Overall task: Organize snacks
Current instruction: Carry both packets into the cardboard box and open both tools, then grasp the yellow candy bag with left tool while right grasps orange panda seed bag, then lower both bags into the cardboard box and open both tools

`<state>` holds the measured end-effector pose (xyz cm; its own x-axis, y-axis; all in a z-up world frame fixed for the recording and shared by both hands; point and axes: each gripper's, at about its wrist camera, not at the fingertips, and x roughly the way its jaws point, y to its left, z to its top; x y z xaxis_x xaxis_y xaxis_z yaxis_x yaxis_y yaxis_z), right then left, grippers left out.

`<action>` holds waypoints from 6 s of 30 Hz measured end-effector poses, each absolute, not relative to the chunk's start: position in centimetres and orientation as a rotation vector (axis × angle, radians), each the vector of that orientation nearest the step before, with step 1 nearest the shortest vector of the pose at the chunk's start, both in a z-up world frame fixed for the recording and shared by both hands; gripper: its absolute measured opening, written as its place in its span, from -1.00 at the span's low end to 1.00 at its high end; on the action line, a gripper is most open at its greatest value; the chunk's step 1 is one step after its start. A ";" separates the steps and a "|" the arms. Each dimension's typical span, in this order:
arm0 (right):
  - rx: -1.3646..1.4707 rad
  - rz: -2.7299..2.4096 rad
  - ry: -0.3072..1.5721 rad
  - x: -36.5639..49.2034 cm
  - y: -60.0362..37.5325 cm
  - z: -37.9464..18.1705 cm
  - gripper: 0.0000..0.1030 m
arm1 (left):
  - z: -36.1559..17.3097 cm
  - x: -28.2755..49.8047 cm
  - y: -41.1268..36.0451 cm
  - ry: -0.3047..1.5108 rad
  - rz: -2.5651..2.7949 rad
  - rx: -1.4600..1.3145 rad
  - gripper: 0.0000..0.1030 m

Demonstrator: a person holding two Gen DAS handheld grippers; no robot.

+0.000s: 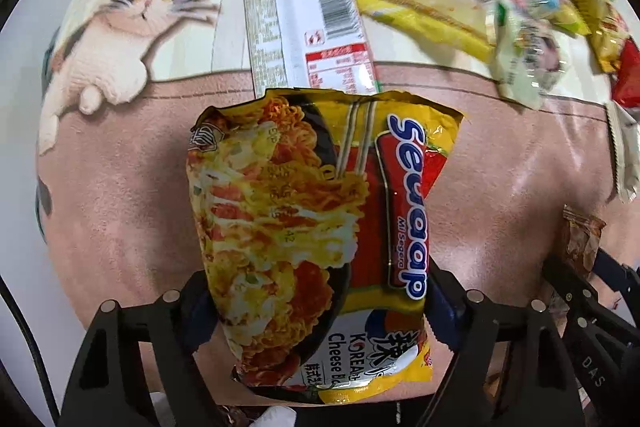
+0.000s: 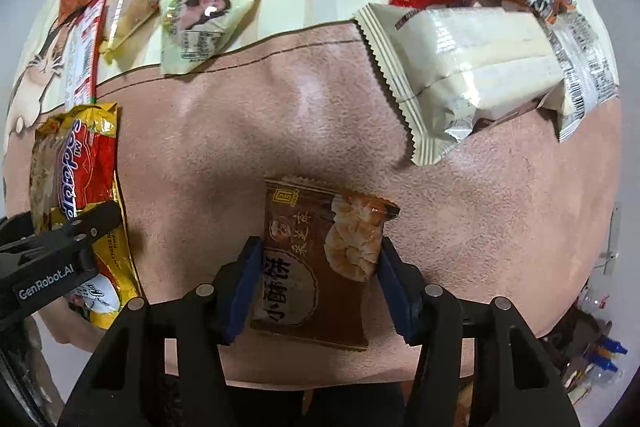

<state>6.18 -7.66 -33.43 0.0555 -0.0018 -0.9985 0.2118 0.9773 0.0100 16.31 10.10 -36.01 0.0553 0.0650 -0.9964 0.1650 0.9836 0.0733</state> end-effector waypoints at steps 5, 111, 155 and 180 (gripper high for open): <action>0.172 -0.109 1.400 6.4 -5.7 -30.0 0.14 | -31.3 14.2 9.4 1.449 -0.132 0.159 0.60; -0.041 -0.043 1.656 24.2 -23.4 -31.9 0.38 | -32.5 29.3 -4.2 1.560 -0.236 0.473 0.16; 0.446 -0.012 1.251 14.2 -26.3 -16.8 0.24 | -14.3 21.3 -0.4 1.399 -0.253 -0.074 -0.15; 0.386 -0.007 1.406 35.8 -23.5 -20.8 0.24 | -23.4 45.1 -8.6 1.685 -0.193 0.029 -0.15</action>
